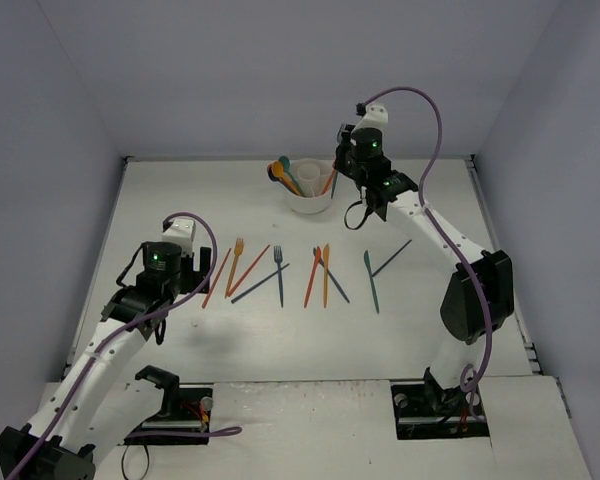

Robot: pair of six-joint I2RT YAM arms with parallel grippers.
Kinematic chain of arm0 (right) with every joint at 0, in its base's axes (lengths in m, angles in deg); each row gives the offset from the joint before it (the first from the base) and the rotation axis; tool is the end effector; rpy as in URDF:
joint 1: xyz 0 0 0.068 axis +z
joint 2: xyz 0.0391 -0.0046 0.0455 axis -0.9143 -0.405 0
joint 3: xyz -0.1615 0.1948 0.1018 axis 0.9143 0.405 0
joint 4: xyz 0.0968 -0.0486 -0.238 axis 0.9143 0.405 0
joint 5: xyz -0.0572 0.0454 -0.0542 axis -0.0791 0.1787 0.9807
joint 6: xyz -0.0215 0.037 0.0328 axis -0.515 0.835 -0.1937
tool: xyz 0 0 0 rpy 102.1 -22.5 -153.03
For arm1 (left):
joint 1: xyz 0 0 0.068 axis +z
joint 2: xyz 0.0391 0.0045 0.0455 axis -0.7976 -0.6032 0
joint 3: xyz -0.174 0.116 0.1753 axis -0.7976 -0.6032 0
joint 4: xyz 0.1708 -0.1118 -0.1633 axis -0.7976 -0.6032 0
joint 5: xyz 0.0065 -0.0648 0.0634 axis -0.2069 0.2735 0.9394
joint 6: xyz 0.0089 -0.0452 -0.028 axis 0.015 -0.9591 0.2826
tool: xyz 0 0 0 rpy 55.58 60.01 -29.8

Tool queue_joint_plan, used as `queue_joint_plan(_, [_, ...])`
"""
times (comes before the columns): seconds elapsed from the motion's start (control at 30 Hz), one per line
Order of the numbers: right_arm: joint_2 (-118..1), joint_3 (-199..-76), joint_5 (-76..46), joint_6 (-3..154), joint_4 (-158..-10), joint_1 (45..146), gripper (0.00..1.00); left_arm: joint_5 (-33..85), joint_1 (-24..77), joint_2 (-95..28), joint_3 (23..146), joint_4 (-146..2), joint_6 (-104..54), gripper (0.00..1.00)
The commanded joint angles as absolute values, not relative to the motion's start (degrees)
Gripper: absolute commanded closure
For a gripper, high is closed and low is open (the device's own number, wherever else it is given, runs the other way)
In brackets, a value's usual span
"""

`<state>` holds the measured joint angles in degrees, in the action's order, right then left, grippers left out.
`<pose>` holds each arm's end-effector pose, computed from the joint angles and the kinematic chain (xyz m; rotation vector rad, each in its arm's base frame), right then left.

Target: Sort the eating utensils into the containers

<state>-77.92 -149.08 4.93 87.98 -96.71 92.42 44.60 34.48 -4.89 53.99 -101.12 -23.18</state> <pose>0.3885 0.1836 0.3736 0.0767 1.6015 0.4487 0.1727 -0.0510 0.2856 0.0631 2.1197 -0.1013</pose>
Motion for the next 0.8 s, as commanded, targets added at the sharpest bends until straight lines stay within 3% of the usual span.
queue_joint_plan(0.0, [-77.8,-145.4,15.3,92.1,-116.3,92.7,1.00,45.7,34.1,-4.9,57.0,-99.2,-23.0,0.18])
queue_joint_plan(0.3, [-85.7,-146.9,19.7,89.2,-127.0,92.7,1.00,45.9,34.1,-5.2,56.8,-99.3,-23.0,0.18])
queue_joint_plan(0.77, [-95.0,-149.6,17.9,91.1,-129.3,92.8,1.00,45.7,34.0,-5.8,56.8,-99.3,-22.9,0.18])
